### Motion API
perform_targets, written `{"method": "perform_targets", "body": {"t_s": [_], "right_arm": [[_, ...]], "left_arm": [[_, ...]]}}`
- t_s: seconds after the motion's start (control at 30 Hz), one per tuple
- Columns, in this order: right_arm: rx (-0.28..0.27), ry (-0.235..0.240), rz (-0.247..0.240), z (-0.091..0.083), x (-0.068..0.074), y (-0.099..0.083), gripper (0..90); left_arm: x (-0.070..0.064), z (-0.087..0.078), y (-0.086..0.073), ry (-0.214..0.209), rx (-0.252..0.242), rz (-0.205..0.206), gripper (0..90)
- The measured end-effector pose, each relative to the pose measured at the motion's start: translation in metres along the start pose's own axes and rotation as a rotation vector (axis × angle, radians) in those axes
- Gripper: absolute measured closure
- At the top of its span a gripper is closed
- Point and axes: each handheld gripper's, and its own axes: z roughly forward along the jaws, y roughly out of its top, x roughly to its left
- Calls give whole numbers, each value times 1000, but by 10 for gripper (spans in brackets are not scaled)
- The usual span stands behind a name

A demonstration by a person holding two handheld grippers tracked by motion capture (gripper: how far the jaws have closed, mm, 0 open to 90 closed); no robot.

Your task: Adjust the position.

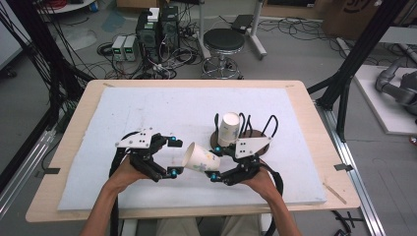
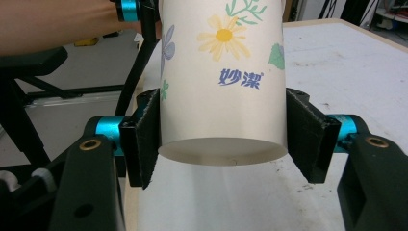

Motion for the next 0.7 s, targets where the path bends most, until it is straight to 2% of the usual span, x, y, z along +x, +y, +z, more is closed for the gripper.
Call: {"method": "perform_targets", "body": {"t_s": [0.2,0.4,0.7], "right_arm": [[-24,15,-1,2,1,-3,361],[-27,21,-3,4,1,-3,361],[-31,27,-7,4,1,-3,361]], "left_arm": [[-1,5,-2,-15,4,7,125],[-4,13,-3,-32,0,25,126],[-5,25,-2,-51,-16,30,127]]}}
